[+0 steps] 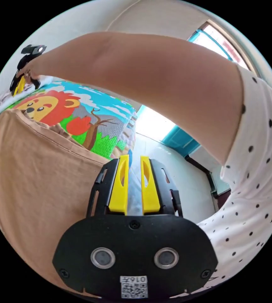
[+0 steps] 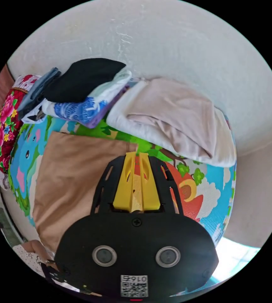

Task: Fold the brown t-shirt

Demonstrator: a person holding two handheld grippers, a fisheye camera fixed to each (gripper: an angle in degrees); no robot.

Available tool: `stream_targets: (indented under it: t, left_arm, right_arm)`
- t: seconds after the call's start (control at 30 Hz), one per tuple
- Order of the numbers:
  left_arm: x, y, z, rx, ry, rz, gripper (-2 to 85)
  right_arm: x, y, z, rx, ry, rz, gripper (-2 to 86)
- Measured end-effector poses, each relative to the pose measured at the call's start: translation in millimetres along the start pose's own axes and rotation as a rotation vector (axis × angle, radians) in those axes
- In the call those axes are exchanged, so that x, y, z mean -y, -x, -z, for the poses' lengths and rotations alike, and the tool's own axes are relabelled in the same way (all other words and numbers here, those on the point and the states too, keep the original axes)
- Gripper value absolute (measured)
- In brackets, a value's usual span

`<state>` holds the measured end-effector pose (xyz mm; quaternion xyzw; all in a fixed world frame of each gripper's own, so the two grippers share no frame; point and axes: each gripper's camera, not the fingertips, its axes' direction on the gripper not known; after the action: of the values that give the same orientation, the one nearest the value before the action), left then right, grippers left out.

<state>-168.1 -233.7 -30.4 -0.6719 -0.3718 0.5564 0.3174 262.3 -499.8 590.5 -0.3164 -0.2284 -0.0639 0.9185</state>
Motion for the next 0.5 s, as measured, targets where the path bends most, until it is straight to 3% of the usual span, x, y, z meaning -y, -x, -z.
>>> stream_targets:
  t: [0.1,0.23,0.33,0.5]
  left_arm:
    - [1,-14,1,-0.098,-0.048,-0.050,4.9]
    - [-19,-12,47,-0.024,-0.165,-0.030,5.3]
    - [-69,14,114,0.089,-0.254,0.086,5.9]
    - [-203,20,216,0.442,-0.316,0.383,7.1]
  right_arm:
    - [-48,-27,1,-0.012,0.004,-0.068,7.3]
    - [-147,-42,44,-0.020,-0.145,-0.063,6.6]
    - [-249,-28,74,0.025,-0.250,0.022,5.9]
    - [-443,31,97,0.200,-0.458,0.184,6.2]
